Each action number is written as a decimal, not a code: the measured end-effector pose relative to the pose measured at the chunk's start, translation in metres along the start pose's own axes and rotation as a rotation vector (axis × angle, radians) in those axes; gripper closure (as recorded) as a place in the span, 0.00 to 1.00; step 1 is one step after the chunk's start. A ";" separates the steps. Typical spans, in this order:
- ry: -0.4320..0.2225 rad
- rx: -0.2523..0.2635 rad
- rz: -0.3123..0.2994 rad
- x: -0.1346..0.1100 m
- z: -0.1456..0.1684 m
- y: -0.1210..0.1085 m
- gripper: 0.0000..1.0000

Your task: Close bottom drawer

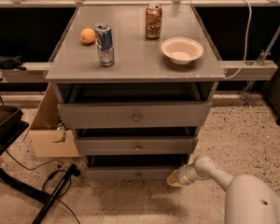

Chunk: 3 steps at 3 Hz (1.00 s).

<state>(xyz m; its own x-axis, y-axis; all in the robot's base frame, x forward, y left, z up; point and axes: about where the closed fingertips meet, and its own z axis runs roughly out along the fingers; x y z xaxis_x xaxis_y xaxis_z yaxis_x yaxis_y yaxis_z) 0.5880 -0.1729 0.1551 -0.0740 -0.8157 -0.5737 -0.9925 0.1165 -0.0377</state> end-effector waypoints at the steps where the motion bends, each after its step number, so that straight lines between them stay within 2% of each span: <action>1: -0.010 0.059 -0.029 -0.002 0.023 -0.033 1.00; 2: -0.010 0.063 -0.030 -0.002 0.023 -0.034 1.00; 3: -0.024 0.118 -0.039 -0.006 0.031 -0.055 0.81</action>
Offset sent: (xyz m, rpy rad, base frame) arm 0.0810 0.0148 -0.0240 0.0022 -0.1579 -0.0397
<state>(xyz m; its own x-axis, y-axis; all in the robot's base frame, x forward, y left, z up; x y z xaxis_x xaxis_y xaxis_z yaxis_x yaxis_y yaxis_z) 0.6462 -0.1571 0.1357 -0.0317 -0.8070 -0.5897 -0.9760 0.1523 -0.1559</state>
